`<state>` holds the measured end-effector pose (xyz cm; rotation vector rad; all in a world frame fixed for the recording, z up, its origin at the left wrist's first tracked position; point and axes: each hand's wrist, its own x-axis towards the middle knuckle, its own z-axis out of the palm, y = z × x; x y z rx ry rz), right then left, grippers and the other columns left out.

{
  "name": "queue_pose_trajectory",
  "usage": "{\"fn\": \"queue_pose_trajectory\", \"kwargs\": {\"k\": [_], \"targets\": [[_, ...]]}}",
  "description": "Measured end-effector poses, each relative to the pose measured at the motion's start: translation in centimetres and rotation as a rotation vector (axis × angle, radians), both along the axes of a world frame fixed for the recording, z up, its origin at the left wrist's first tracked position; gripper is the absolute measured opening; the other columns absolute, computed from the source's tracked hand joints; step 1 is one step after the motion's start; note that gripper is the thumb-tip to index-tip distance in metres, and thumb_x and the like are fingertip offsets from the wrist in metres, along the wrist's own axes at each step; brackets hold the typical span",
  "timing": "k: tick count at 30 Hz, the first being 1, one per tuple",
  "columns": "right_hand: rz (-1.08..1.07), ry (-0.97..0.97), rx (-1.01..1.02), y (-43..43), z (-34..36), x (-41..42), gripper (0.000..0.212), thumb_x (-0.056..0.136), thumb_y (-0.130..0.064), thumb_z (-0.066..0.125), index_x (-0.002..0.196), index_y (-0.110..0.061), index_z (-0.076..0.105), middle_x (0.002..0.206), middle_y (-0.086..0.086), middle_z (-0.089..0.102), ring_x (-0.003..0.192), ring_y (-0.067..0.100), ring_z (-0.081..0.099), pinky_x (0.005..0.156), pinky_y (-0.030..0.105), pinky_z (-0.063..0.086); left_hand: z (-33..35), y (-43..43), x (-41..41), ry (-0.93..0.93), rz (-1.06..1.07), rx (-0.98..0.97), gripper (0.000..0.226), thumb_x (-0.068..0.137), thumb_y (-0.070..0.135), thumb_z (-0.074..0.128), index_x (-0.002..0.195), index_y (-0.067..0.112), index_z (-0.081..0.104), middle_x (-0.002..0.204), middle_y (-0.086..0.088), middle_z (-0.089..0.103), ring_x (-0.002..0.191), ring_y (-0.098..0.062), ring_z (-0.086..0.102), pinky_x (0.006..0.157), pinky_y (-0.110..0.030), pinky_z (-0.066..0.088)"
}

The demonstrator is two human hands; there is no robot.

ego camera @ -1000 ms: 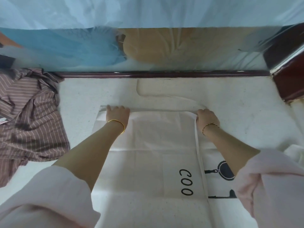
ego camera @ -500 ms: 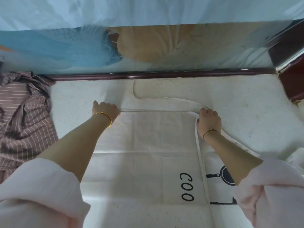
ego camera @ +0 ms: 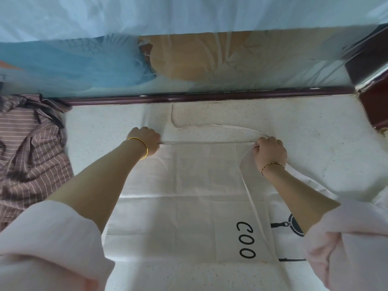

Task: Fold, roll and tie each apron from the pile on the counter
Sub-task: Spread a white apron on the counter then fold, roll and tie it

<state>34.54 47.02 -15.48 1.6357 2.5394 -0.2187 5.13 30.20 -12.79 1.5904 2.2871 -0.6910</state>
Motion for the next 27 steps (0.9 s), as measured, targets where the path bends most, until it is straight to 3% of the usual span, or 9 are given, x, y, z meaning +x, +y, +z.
{"fn": "queue_pose_trajectory", "kwargs": {"k": [3, 6, 11, 15, 20, 22, 24, 27], "targets": [[-0.015, -0.019, 0.002, 0.0, 0.1, -0.3, 0.027, 0.097, -0.021, 0.040, 0.105, -0.003, 0.059, 0.104, 0.016, 0.055, 0.101, 0.032, 0.048, 0.076, 0.036, 0.040, 0.2, -0.2, 0.2, -0.160, 0.021, 0.052, 0.012, 0.089, 0.031, 0.048, 0.088, 0.021, 0.055, 0.103, -0.002, 0.047, 0.101, -0.023, 0.047, 0.078, -0.030, 0.039], [-0.022, -0.043, 0.002, 0.1, 0.1, -0.4, 0.024, 0.097, -0.020, 0.041, 0.107, -0.004, 0.056, 0.105, 0.016, 0.055, 0.101, 0.032, 0.048, 0.075, 0.036, 0.039, 0.1, -0.7, 0.4, -0.243, -0.019, 0.098, 0.013, 0.085, 0.029, 0.054, 0.078, 0.018, 0.055, 0.104, -0.002, 0.044, 0.086, -0.022, 0.050, 0.077, -0.029, 0.036], [0.031, -0.087, 0.064, -0.4, -0.4, -0.2, 0.022, 0.097, -0.020, 0.043, 0.111, -0.008, 0.054, 0.107, 0.015, 0.055, 0.100, 0.031, 0.049, 0.074, 0.035, 0.038, 0.4, -1.5, -0.1, -0.336, 0.115, 0.024, 0.016, 0.095, 0.038, 0.042, 0.094, 0.024, 0.048, 0.099, 0.002, 0.058, 0.091, -0.022, 0.052, 0.088, -0.032, 0.031], [0.033, -0.090, 0.078, -0.8, -0.9, -0.4, 0.020, 0.095, -0.014, 0.045, 0.111, -0.006, 0.053, 0.107, 0.016, 0.055, 0.099, 0.032, 0.049, 0.073, 0.036, 0.037, 1.3, -1.5, 0.0, -0.269, 0.191, -0.055, 0.023, 0.100, 0.038, 0.034, 0.107, 0.018, 0.044, 0.098, -0.003, 0.058, 0.091, -0.026, 0.043, 0.077, -0.030, 0.028], [0.029, -0.120, 0.045, -0.3, -0.8, -1.1, 0.028, 0.094, -0.008, 0.044, 0.122, -0.007, 0.046, 0.115, 0.015, 0.054, 0.105, 0.031, 0.049, 0.075, 0.033, 0.037, 0.2, -1.9, -0.5, -0.260, 0.242, -0.033, 0.004, 0.098, 0.024, 0.030, 0.097, 0.020, 0.030, 0.093, 0.003, 0.054, 0.093, -0.026, 0.042, 0.076, -0.033, 0.035], [0.031, -0.123, 0.031, -0.1, -0.8, -1.3, 0.030, 0.095, -0.009, 0.043, 0.125, -0.006, 0.044, 0.117, 0.015, 0.054, 0.107, 0.031, 0.049, 0.079, 0.035, 0.040, -0.3, -2.1, -0.4, -0.283, 0.332, 0.010, 0.010, 0.094, 0.022, 0.028, 0.103, 0.022, 0.032, 0.092, 0.002, 0.055, 0.089, -0.027, 0.046, 0.077, -0.036, 0.038], [0.049, -0.070, 0.006, 0.0, -0.5, -1.7, 0.027, 0.096, -0.012, 0.043, 0.122, -0.005, 0.044, 0.115, 0.015, 0.054, 0.105, 0.031, 0.049, 0.080, 0.035, 0.041, 0.0, -1.9, 0.3, -0.160, 0.317, 0.000, 0.025, 0.093, 0.013, 0.034, 0.118, 0.013, 0.033, 0.081, -0.002, 0.055, 0.081, -0.027, 0.050, 0.079, -0.035, 0.039], [0.025, 0.082, -0.035, -0.3, 0.4, -1.8, 0.028, 0.092, -0.018, 0.053, 0.116, -0.005, 0.046, 0.108, 0.015, 0.054, 0.099, 0.032, 0.050, 0.078, 0.038, 0.042, 0.6, -1.7, 2.1, 0.196, 0.132, 0.066, 0.040, 0.086, 0.008, 0.049, 0.123, 0.010, 0.033, 0.108, -0.007, 0.053, 0.100, -0.026, 0.051, 0.092, -0.038, 0.038]]}}
